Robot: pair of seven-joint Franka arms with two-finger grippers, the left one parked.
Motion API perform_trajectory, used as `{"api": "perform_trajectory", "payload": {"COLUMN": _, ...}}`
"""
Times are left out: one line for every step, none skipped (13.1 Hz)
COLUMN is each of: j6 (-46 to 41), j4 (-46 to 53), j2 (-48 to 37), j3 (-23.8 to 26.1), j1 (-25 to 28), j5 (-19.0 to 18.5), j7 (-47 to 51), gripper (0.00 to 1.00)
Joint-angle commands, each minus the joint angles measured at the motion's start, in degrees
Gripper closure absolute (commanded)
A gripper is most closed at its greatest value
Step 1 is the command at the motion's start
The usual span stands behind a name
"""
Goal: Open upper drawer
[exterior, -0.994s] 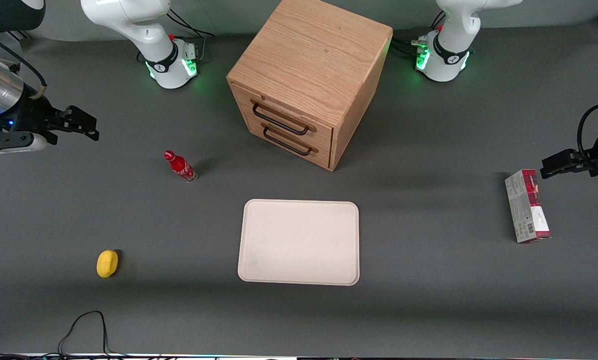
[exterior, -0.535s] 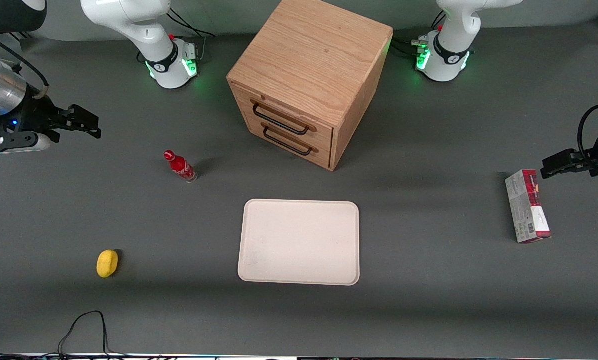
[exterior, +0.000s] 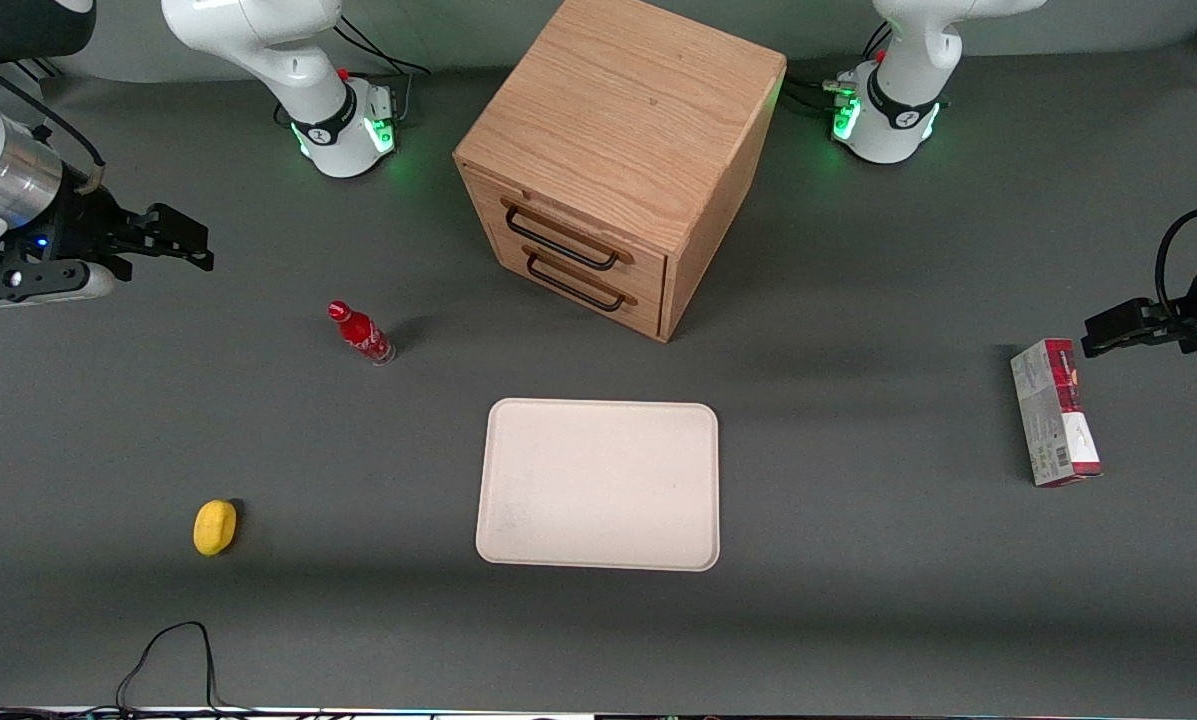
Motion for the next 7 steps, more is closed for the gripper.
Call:
{"api": "perform_trajectory", "payload": {"j6": -2.0, "j4": 5.9, "j2": 5.3, "j3": 0.7, "j1": 3.4, "j5": 1.5, "j7": 0.0, "gripper": 0.00}}
{"api": "perform_trajectory", "payload": {"j6": -1.7, "j4": 6.7, "j2": 6.1, "j3": 0.7, "j1": 5.7, "j5": 2.2, "j7": -0.2, "gripper": 0.00}}
{"api": "perform_trajectory", "payload": {"j6": -1.3, "j4": 8.3, "j2": 8.1, "j3": 0.6, "j1": 8.3, "j5": 2.3, "j7": -0.2, "gripper": 0.00}}
{"api": "perform_trajectory", "payload": {"j6": -1.4, "j4": 10.7, "j2": 11.0, "j3": 0.7, "j1": 10.2, "j5": 2.5, "j7": -0.2, "gripper": 0.00}}
{"api": "perform_trajectory", "payload": {"j6": -1.4, "j4": 12.4, "j2": 12.8, "j3": 0.7, "j1": 12.2, "j5": 2.5, "j7": -0.2, "gripper": 0.00}}
{"api": "perform_trajectory", "payload": {"j6": -1.4, "j4": 13.3, "j2": 14.3, "j3": 0.7, "j1": 14.4, "j5": 2.5, "j7": -0.2, "gripper": 0.00}}
{"api": "perform_trajectory", "payload": {"j6": -1.2, "j4": 13.5, "j2": 15.4, "j3": 0.7, "j1": 16.3, "j5": 2.5, "j7": -0.2, "gripper": 0.00}}
